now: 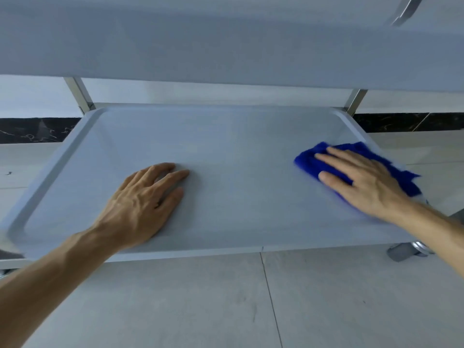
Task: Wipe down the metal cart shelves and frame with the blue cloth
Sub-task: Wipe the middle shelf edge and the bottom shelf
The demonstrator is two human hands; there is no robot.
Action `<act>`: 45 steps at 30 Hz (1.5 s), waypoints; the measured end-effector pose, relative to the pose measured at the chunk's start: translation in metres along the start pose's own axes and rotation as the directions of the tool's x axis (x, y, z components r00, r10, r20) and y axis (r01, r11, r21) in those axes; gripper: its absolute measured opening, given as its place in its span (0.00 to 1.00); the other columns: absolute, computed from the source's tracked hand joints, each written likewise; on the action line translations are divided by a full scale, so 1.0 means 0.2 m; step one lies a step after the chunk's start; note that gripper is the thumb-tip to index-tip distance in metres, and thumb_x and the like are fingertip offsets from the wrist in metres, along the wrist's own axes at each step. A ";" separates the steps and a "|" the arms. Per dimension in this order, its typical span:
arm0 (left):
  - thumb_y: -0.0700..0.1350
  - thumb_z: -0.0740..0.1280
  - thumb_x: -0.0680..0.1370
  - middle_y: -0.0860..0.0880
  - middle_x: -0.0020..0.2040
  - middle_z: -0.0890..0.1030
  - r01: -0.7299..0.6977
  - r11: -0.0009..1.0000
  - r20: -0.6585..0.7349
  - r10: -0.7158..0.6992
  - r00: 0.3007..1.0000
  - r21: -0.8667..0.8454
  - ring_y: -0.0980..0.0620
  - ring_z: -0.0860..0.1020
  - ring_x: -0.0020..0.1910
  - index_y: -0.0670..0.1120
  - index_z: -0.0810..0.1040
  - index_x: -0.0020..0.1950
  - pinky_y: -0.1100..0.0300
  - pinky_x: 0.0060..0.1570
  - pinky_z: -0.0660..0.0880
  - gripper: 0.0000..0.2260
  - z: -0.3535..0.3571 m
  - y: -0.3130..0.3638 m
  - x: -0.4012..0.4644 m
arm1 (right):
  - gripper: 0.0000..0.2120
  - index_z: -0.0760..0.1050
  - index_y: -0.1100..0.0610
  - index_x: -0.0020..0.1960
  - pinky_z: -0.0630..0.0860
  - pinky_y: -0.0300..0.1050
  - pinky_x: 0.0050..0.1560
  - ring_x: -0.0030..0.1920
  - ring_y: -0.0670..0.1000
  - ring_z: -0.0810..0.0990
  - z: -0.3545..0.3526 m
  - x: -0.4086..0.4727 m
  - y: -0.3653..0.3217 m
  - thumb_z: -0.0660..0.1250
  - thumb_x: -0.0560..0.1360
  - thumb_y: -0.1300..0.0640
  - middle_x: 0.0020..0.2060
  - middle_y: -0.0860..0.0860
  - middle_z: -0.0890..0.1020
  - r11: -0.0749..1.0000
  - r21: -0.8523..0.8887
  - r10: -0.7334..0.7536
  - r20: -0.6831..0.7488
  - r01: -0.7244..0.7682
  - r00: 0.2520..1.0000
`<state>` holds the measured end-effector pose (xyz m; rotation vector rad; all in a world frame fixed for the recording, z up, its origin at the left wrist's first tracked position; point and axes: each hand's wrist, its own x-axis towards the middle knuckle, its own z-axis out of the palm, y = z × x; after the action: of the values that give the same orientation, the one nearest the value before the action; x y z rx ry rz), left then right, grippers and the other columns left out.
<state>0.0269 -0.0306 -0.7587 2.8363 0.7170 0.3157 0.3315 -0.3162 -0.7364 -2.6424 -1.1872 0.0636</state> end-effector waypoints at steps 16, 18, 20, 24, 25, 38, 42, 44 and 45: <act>0.63 0.45 0.79 0.54 0.72 0.69 -0.017 1.000 0.006 0.017 1.000 -0.003 0.50 0.66 0.71 0.59 0.67 0.73 0.55 0.72 0.60 0.26 -0.02 -0.03 -0.02 | 0.25 0.58 0.31 0.74 0.51 0.61 0.77 0.79 0.48 0.52 0.19 -0.08 -0.62 0.47 0.78 0.33 0.77 0.34 0.58 0.897 0.022 -0.443 0.060 0.442 0.895; 0.63 0.45 0.79 0.54 0.72 0.69 -0.025 1.000 0.009 0.025 1.000 -0.010 0.49 0.67 0.71 0.58 0.68 0.73 0.54 0.72 0.60 0.26 -0.02 -0.03 -0.02 | 0.25 0.60 0.31 0.73 0.52 0.57 0.78 0.79 0.43 0.51 0.12 -0.14 -0.45 0.49 0.77 0.32 0.76 0.33 0.58 0.888 0.054 -0.460 0.086 0.457 0.884; 0.63 0.45 0.79 0.54 0.72 0.69 -0.027 1.000 0.005 0.027 1.000 -0.013 0.49 0.67 0.71 0.58 0.68 0.72 0.54 0.72 0.60 0.26 -0.02 -0.03 -0.02 | 0.24 0.61 0.31 0.72 0.56 0.57 0.77 0.78 0.41 0.54 0.07 -0.17 -0.28 0.51 0.77 0.32 0.76 0.34 0.60 0.919 0.058 -0.394 0.069 0.390 0.917; 0.62 0.46 0.79 0.53 0.72 0.70 -0.029 0.999 -0.015 0.028 0.999 -0.015 0.48 0.68 0.70 0.57 0.69 0.72 0.53 0.71 0.61 0.26 -0.02 -0.01 -0.02 | 0.25 0.60 0.30 0.73 0.57 0.62 0.75 0.78 0.47 0.57 -0.01 -0.09 0.05 0.49 0.77 0.28 0.77 0.36 0.59 1.000 -0.015 -0.007 -0.009 0.007 1.000; 0.62 0.46 0.79 0.53 0.72 0.70 -0.030 1.000 -0.018 0.030 0.999 -0.009 0.47 0.68 0.70 0.56 0.70 0.72 0.53 0.71 0.61 0.26 -0.02 -0.01 -0.03 | 0.26 0.60 0.32 0.74 0.57 0.64 0.74 0.78 0.49 0.57 -0.01 -0.03 0.11 0.48 0.77 0.29 0.77 0.37 0.59 0.994 -0.039 0.101 -0.032 -0.103 0.994; 0.58 0.53 0.77 0.47 0.63 0.77 -0.022 0.998 -0.064 0.025 0.998 0.051 0.39 0.75 0.61 0.53 0.76 0.66 0.45 0.60 0.69 0.23 -0.06 0.07 0.05 | 0.23 0.58 0.32 0.74 0.52 0.73 0.72 0.78 0.54 0.55 0.23 0.37 -0.53 0.50 0.80 0.35 0.77 0.36 0.57 0.998 -0.019 -0.064 -0.004 0.064 0.998; 0.55 0.59 0.80 0.46 0.71 0.69 0.041 0.999 -0.059 -0.039 0.998 0.032 0.40 0.69 0.67 0.51 0.71 0.70 0.44 0.67 0.61 0.20 0.00 0.19 0.23 | 0.25 0.56 0.31 0.75 0.54 0.64 0.75 0.79 0.49 0.53 0.20 0.17 -0.51 0.49 0.78 0.33 0.77 0.35 0.57 0.949 -0.021 -0.312 0.035 0.313 0.949; 0.56 0.58 0.80 0.48 0.75 0.64 0.050 0.999 -0.038 -0.049 0.998 0.002 0.42 0.65 0.72 0.53 0.67 0.74 0.44 0.71 0.57 0.22 0.05 0.25 0.29 | 0.25 0.57 0.32 0.75 0.54 0.58 0.77 0.79 0.45 0.52 0.14 0.11 -0.39 0.48 0.79 0.32 0.77 0.35 0.57 0.935 -0.005 -0.353 0.061 0.354 0.934; 0.57 0.56 0.81 0.49 0.77 0.62 0.043 0.999 -0.028 -0.043 0.999 -0.004 0.43 0.64 0.73 0.55 0.65 0.74 0.43 0.72 0.56 0.22 0.08 0.27 0.30 | 0.26 0.58 0.33 0.75 0.55 0.57 0.77 0.79 0.44 0.52 0.11 0.09 -0.33 0.48 0.78 0.32 0.77 0.35 0.57 0.933 -0.003 -0.358 0.072 0.359 0.931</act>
<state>0.1068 -0.0494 -0.7512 2.8143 0.7813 0.3504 0.2924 -0.2551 -0.7411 -2.4076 -1.6807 0.0825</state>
